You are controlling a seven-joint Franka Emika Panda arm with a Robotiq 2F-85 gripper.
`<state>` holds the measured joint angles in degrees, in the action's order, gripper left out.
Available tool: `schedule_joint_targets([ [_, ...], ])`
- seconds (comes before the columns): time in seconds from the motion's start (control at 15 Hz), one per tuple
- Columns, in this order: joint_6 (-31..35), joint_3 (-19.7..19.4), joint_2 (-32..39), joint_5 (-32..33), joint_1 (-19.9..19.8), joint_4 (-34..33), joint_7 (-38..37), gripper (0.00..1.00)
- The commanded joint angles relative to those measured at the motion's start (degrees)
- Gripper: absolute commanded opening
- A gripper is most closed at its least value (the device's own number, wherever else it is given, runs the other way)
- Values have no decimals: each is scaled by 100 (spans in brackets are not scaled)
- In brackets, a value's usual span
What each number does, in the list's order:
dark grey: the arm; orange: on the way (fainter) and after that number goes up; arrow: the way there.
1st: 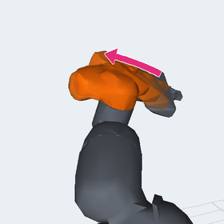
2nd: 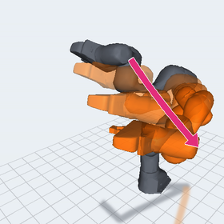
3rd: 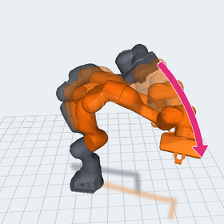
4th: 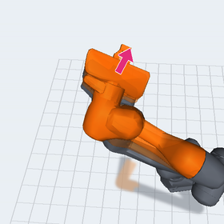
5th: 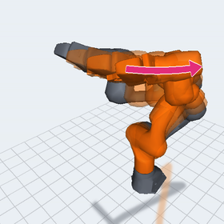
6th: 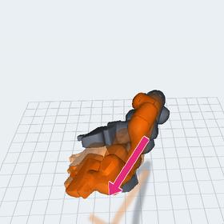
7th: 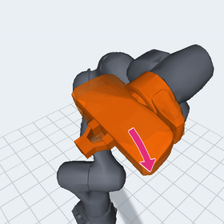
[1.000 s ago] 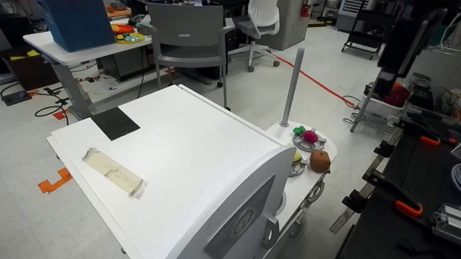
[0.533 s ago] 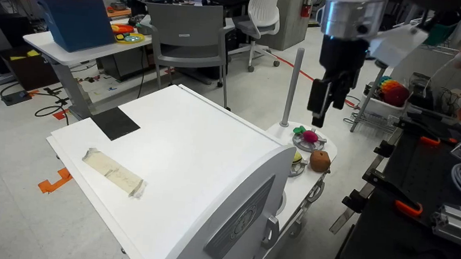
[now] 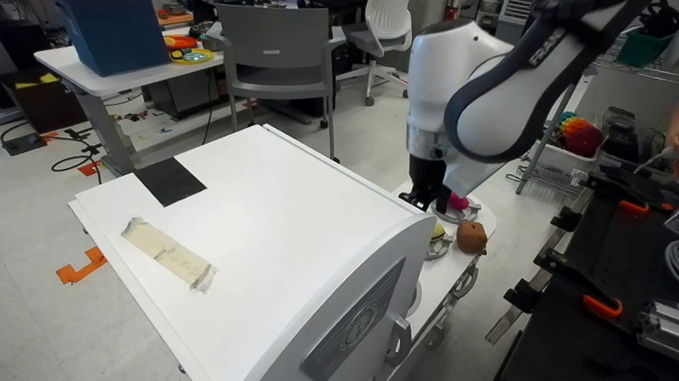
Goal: Remove the green plush toy from the sink and place it on the right side of the countertop
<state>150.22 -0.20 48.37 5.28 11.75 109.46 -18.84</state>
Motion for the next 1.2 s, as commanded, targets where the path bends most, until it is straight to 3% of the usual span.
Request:
schedule_joint_targets([
  [0.0, -4, -232, 1410, -61, 243, -1420, -9, 100],
  [0.27, -101, -87, 2667, -136, 313, -2680, 137, 100],
  [0.67, -220, -220, 4170, -51, 674, -4412, 118, 100],
  [0.8, 2, -288, 3791, 21, 792, -3877, 123, 100],
  [0.93, -1, -343, 3808, 50, 871, -3916, 143, 99],
  [1.0, -14, -369, 3783, 44, 905, -3905, 121, 75],
  [1.13, -38, -395, 3746, 39, 920, -3892, 123, 69],
])
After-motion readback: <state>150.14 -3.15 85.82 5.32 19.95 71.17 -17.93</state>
